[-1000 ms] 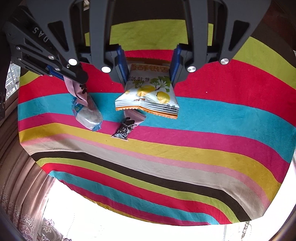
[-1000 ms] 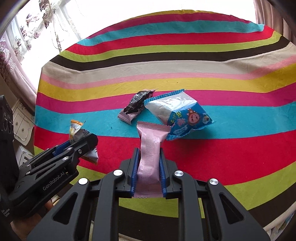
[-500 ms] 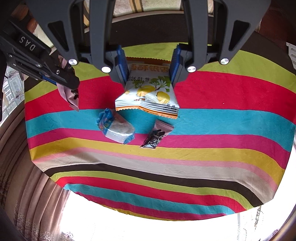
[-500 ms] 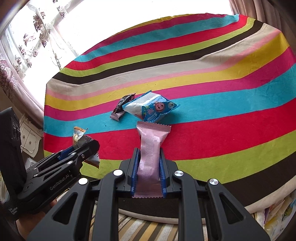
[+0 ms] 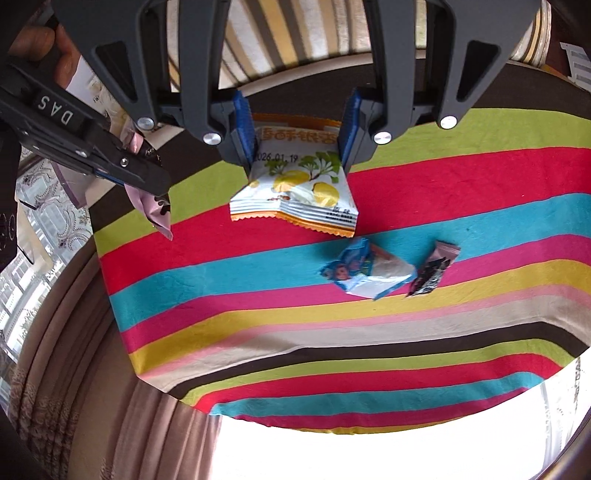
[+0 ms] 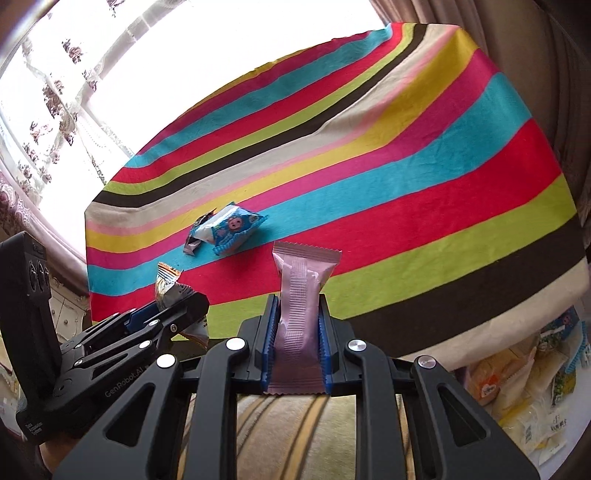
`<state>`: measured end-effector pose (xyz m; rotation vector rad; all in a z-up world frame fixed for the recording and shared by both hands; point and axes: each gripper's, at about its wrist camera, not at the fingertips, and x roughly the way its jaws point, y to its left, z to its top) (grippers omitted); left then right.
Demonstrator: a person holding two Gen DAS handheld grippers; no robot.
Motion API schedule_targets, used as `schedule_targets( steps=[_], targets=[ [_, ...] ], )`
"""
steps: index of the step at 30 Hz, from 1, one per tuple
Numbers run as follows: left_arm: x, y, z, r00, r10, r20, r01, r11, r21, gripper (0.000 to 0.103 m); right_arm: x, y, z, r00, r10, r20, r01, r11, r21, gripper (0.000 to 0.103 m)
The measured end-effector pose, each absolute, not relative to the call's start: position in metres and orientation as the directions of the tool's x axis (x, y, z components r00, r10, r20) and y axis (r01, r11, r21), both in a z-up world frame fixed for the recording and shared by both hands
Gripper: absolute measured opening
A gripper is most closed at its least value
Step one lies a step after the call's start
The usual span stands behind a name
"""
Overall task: Organize snacks
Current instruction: 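Carry the chip bag and pink bar over the white box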
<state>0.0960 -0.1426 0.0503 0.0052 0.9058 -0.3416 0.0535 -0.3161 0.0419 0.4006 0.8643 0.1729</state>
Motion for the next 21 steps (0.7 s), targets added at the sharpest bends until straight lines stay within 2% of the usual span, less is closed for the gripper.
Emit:
schedule_targets(
  steps=[13,21],
  targets=[
    [0.060,-0.268,0.051,0.443,-0.417,-0.794,0.535,0.834,-0.139,0.039,-0.004,-0.430,0.018,0.654,0.177,-0.736,0.212,0.891,0.402,0.020],
    [0.033,-0.327,0.034,0.320,-0.444,-0.837,0.651,0.745,-0.147,0.039,-0.046,-0.491,-0.009,0.620,0.084,-0.780,0.350,0.860,0.371,0.020]
  ],
)
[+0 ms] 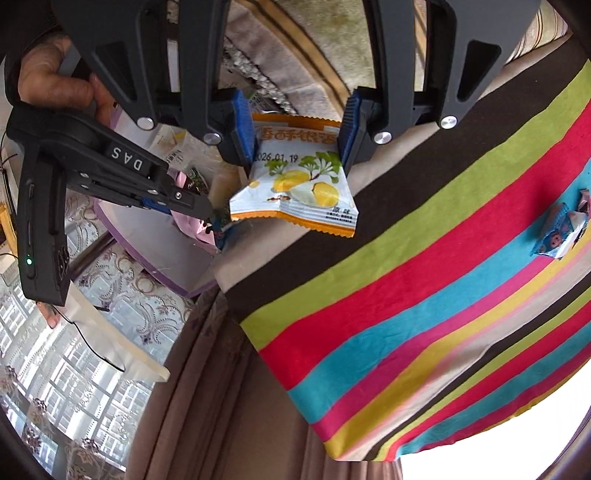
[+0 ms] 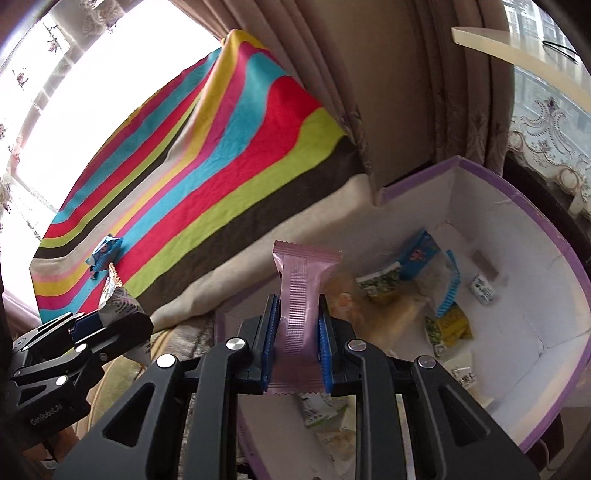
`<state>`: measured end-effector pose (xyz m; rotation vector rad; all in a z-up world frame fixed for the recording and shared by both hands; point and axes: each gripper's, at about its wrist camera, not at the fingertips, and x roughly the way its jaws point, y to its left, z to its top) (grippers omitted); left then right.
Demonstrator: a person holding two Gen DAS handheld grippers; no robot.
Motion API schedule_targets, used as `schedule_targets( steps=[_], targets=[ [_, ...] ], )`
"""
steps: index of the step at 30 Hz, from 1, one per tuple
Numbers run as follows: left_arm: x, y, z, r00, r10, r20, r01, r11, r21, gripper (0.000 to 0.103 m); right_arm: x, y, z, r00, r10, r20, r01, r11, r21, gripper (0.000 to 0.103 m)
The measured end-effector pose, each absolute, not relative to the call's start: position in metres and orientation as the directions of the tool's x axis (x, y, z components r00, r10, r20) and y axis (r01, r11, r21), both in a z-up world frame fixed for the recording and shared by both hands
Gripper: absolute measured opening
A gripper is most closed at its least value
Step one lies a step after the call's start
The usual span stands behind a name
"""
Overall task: Organize snacks
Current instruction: 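Carry the chip bag and pink bar over the white box, then open both grippers to drop the chip bag and pink bar into the box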
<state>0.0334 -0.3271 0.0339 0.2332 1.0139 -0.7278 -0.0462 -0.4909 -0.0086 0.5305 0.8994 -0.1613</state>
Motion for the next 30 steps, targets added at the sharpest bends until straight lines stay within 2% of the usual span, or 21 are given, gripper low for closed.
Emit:
schedule_targets(
  steps=[12,13,17,21,23,30],
  targets=[
    [0.006,-0.370,0.015,0.210,-0.436,-0.875,0.745,0.651,-0.146,0.041,-0.077,-0.532,-0.032,0.581,0.036,-0.813,0.449,0.819,0.357,0.021],
    [0.006,-0.372,0.014,0.204,-0.436,-0.876,0.747,0.648,-0.149,0.042,-0.078,-0.534,-0.032,0.580,0.033,-0.814,0.455,0.816,0.356,0.023],
    [0.005,-0.373,0.014,0.203,-0.438,-0.876,0.750,0.645,-0.149,0.061,-0.079,-0.538,-0.032,0.566,0.012,-0.824,0.476,0.812,0.338,0.028],
    [0.010,-0.368,0.015,0.209,-0.438,-0.874,0.729,0.665,-0.159,0.071,-0.077,-0.536,-0.032,0.564,0.003,-0.826,0.481,0.811,0.332,0.046],
    [0.010,-0.364,0.017,0.221,-0.440,-0.870,0.717,0.678,-0.160,0.077,-0.075,-0.533,-0.031,0.567,0.006,-0.823,0.474,0.815,0.333,0.049],
    [0.014,-0.352,0.027,0.275,-0.452,-0.849,0.675,0.719,-0.164,0.077,-0.071,-0.524,-0.023,0.578,0.021,-0.815,0.451,0.825,0.341,0.052]
  ],
)
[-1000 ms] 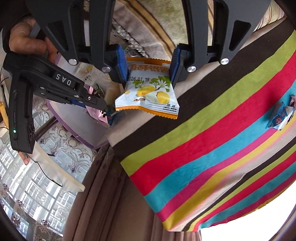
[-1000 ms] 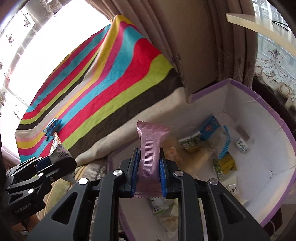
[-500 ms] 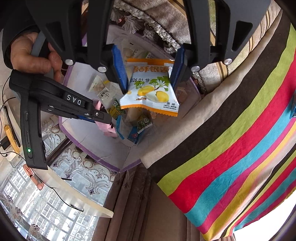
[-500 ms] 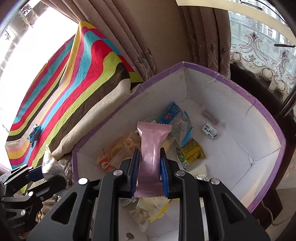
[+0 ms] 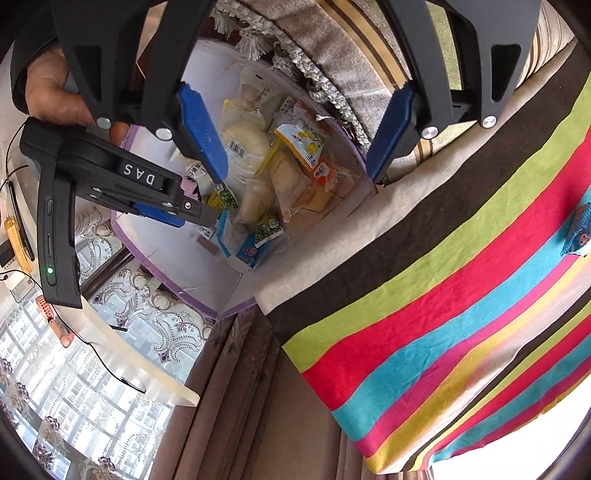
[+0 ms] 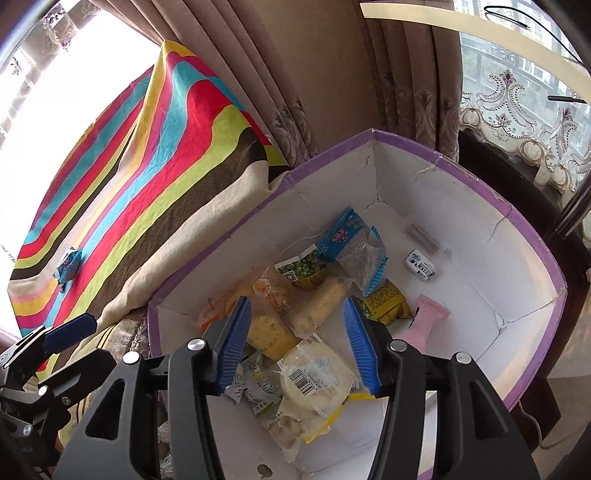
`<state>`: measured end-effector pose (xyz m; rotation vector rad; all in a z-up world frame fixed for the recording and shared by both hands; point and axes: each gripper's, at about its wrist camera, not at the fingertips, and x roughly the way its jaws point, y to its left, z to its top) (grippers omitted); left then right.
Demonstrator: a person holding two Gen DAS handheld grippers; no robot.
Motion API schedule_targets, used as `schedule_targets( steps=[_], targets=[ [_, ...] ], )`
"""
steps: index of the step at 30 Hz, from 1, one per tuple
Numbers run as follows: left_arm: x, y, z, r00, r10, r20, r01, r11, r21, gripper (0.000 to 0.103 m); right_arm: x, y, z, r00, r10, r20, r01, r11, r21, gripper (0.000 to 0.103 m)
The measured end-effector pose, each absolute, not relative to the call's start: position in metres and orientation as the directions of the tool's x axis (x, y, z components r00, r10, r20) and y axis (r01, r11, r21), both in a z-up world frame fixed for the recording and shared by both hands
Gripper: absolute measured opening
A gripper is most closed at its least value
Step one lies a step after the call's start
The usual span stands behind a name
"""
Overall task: Organize snacks
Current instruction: 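Open both grippers to drop the chip bag and pink bar into the box, then move both open tools back over the last two snacks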
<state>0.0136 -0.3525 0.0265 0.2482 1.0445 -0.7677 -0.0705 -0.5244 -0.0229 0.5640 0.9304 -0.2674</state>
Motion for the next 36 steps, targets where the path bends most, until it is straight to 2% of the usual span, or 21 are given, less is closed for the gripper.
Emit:
schedule_targets(
  steps=[10,19,27,34,36],
  targets=[
    [0.038,-0.312,0.042,0.426,-0.409,-0.807,0.564,0.818,-0.116,0.077,-0.049,-0.497,-0.002,0.613,0.069,-0.787,0.378,0.850,0.368,0.052],
    [0.065,-0.252,0.049,0.501,-0.376,-0.779,0.432,0.889,-0.151,0.077,-0.023,-0.458,0.008,0.612,0.128,-0.780,0.296,0.878,0.376,0.052],
    [0.081,-0.192,0.052,0.571,-0.297,-0.765,0.308,0.942,-0.136,0.077,0.003,-0.409,0.023,0.619,0.189,-0.763,0.171,0.915,0.365,0.052],
    [0.098,-0.132,0.050,0.602,-0.241,-0.761,0.171,0.970,-0.172,0.077,0.023,-0.372,0.031,0.610,0.238,-0.756,0.100,0.923,0.371,0.053],
    [0.103,-0.115,0.048,0.608,-0.222,-0.762,0.131,0.975,-0.179,0.077,0.027,-0.365,0.032,0.607,0.240,-0.758,0.091,0.926,0.366,0.057]
  ],
)
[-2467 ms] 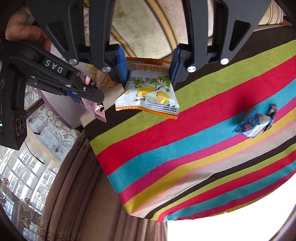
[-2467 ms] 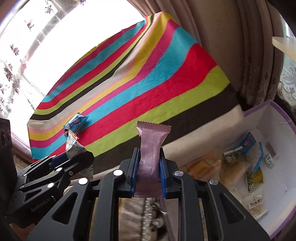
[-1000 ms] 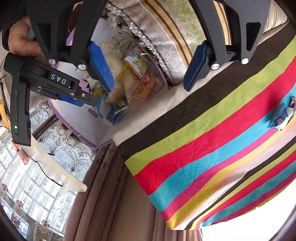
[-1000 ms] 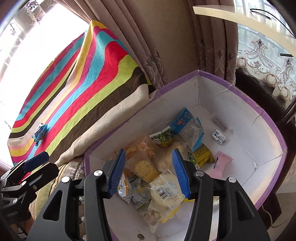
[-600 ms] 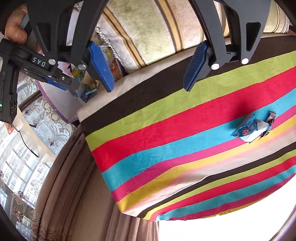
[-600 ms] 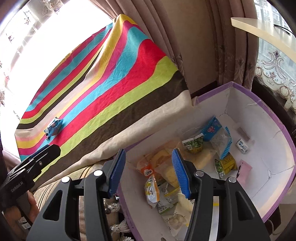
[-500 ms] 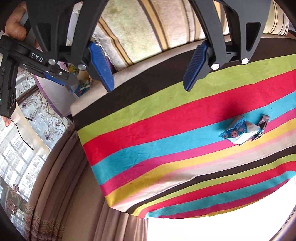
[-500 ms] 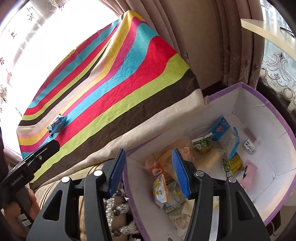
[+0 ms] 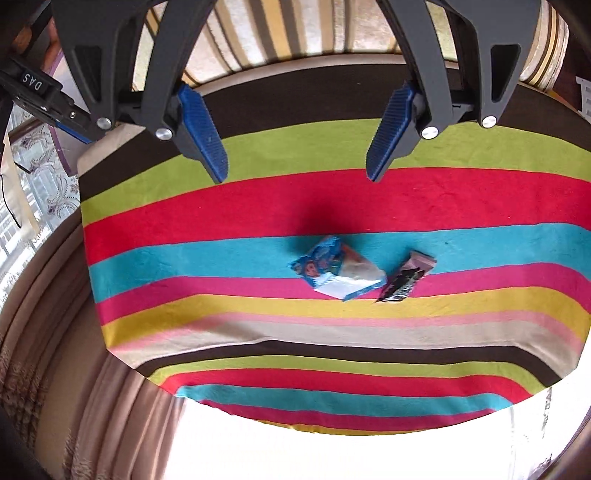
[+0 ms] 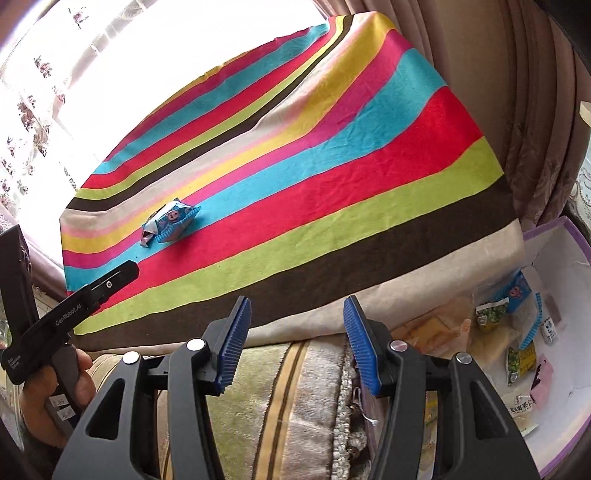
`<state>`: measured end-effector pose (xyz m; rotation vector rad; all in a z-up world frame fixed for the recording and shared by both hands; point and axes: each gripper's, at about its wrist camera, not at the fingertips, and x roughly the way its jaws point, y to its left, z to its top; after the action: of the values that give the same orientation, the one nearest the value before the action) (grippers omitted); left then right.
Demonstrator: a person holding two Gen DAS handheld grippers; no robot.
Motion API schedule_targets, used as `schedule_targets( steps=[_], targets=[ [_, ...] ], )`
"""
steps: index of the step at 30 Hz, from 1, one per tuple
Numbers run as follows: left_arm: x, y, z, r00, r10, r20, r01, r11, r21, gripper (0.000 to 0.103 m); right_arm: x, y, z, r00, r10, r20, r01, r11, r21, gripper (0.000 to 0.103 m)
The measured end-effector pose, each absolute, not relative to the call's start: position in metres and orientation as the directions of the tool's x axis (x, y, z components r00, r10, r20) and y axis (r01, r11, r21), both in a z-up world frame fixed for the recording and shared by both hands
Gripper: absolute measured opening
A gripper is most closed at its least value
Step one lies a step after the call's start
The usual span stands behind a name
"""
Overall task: Organize snacks
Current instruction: 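Move both open tools back over the last two snacks, then grasp the black chocolate bar with the left gripper while the right grasps the blue-edged bag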
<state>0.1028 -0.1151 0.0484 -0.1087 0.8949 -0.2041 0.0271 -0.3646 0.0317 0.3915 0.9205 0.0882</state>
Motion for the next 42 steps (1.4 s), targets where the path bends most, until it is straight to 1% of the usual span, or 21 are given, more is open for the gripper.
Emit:
schedule_targets(
  steps=[1,5,7,15,20,22,23,24,27,32,36,42],
  targets=[
    [0.105,-0.107,0.047,0.607,-0.219,-0.764,0.116,0.975,-0.188,0.077,0.029,-0.361,0.032,0.608,0.241,-0.757,0.086,0.927,0.364,0.061],
    [0.115,-0.079,0.043,0.611,-0.195,-0.767,0.063,0.978,-0.199,0.077,0.037,-0.347,0.034,0.603,0.245,-0.759,0.063,0.934,0.351,0.065],
    [0.120,-0.065,0.040,0.611,-0.182,-0.770,0.038,0.979,-0.201,0.077,0.041,-0.342,0.034,0.600,0.246,-0.761,0.052,0.937,0.344,0.069],
    [0.138,-0.029,0.030,0.608,-0.150,-0.780,-0.017,0.979,-0.201,0.077,0.059,-0.318,0.035,0.590,0.236,-0.772,0.009,0.954,0.298,0.076],
    [0.153,-0.021,0.024,0.604,-0.139,-0.785,-0.012,0.983,-0.183,0.077,0.073,-0.300,0.033,0.579,0.246,-0.777,-0.030,0.959,0.282,0.080],
    [0.159,-0.019,0.022,0.606,-0.136,-0.784,-0.009,0.984,-0.178,0.077,0.077,-0.293,0.033,0.577,0.250,-0.777,-0.047,0.961,0.274,0.083],
    [0.163,-0.018,0.021,0.608,-0.136,-0.782,-0.006,0.985,-0.175,0.076,0.080,-0.290,0.033,0.575,0.252,-0.779,-0.054,0.961,0.271,0.083],
    [0.167,-0.017,0.020,0.611,-0.135,-0.780,-0.002,0.985,-0.172,0.072,0.083,-0.285,0.032,0.572,0.255,-0.780,-0.064,0.962,0.267,0.083],
    [0.180,-0.013,0.017,0.614,-0.137,-0.777,0.006,0.986,-0.168,0.065,0.091,-0.275,0.031,0.567,0.260,-0.782,-0.089,0.963,0.255,0.084],
    [0.202,-0.010,0.010,0.616,-0.151,-0.773,0.037,0.986,-0.163,0.058,0.105,-0.255,0.031,0.570,0.256,-0.781,-0.135,0.966,0.219,0.086],
    [0.218,-0.013,0.007,0.614,-0.177,-0.769,0.088,0.984,-0.157,0.055,0.113,-0.240,0.031,0.577,0.252,-0.777,-0.185,0.967,0.176,0.087],
    [0.239,-0.019,0.003,0.620,-0.177,-0.764,0.133,0.984,-0.120,0.055,0.127,-0.219,0.032,0.593,0.253,-0.765,-0.239,0.962,0.133,0.087]
  ],
)
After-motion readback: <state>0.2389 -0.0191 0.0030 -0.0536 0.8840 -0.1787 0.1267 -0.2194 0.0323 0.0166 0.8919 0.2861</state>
